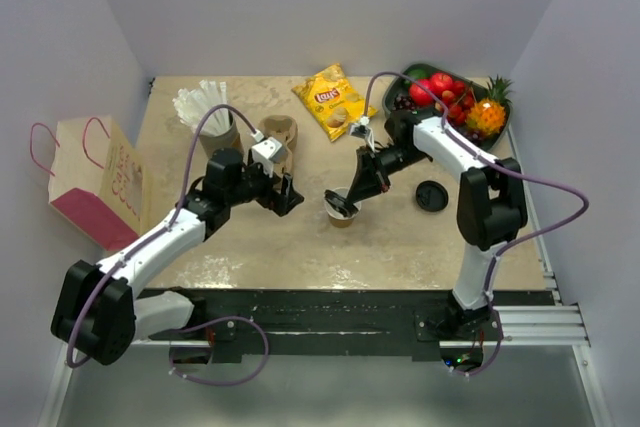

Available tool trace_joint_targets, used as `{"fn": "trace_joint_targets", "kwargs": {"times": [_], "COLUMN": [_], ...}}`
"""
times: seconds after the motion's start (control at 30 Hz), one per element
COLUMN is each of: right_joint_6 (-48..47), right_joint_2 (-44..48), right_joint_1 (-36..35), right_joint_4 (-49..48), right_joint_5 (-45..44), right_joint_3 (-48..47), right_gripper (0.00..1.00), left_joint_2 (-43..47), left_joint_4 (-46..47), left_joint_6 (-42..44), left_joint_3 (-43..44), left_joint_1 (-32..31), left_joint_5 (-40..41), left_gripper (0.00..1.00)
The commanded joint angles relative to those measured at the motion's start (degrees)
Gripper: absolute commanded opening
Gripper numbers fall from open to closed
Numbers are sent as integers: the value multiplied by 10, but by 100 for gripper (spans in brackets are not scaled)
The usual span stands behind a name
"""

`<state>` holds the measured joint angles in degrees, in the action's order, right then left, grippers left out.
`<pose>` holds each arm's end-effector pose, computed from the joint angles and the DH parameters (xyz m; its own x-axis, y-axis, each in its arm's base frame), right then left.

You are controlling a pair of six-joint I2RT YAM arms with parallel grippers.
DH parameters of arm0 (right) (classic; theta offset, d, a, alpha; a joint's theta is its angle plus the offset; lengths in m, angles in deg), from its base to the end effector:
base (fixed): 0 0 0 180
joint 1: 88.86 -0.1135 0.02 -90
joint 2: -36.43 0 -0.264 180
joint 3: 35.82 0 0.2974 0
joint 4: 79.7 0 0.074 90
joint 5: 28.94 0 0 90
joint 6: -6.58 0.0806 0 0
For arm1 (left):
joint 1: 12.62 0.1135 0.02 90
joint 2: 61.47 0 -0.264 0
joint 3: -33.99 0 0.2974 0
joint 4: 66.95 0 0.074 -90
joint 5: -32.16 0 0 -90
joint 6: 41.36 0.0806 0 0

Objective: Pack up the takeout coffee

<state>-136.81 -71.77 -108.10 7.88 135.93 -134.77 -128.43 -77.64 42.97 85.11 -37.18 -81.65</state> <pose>0.3376 0.2002 0.2221 -0.5770 -0.4233 -0.6985 -0.7392 -0.0931 0.6671 0.2911 -0.1688 0.2093 -0.4743 0.1174 -0.8725 0.6652 0.6970 -0.2678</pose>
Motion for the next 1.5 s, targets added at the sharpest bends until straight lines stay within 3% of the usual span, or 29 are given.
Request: {"fn": "trace_joint_targets", "kwargs": {"times": [0.0,0.37,0.63,0.8,1.03,1.2,1.33,1.47], "right_joint_6": [6,10,21,14,28,22,18,87], "right_joint_2": [-40,-104,-89,-77,-47,-28,-25,-8], "right_joint_1": [18,68,72,62,7,-20,-19,-19], "right_joint_4": [43,43,43,43,44,43,42,-29], "right_joint_5": [46,56,56,55,60,41,10,-23], "right_joint_3": [11,-2,-15,12,-22,-23,-31,-33], "right_gripper": [0,0,0,0,0,0,0,0], "left_joint_2": [-23,-70,-92,-82,-63,-40,-18,-16], "left_joint_4": [56,106,129,101,92,76,50,-8], "left_joint_6": [23,76,68,76,72,126,228,291], "left_joint_3": [9,37,53,52,49,47,51,67], "left_joint_1": [-11,-53,-72,-72,-72,-71,-71,-72], "left_joint_5": [-1,-40,-29,-24,-25,-39,-77,-114], "left_gripper": [93,93,93,92,92,92,91,90]}}
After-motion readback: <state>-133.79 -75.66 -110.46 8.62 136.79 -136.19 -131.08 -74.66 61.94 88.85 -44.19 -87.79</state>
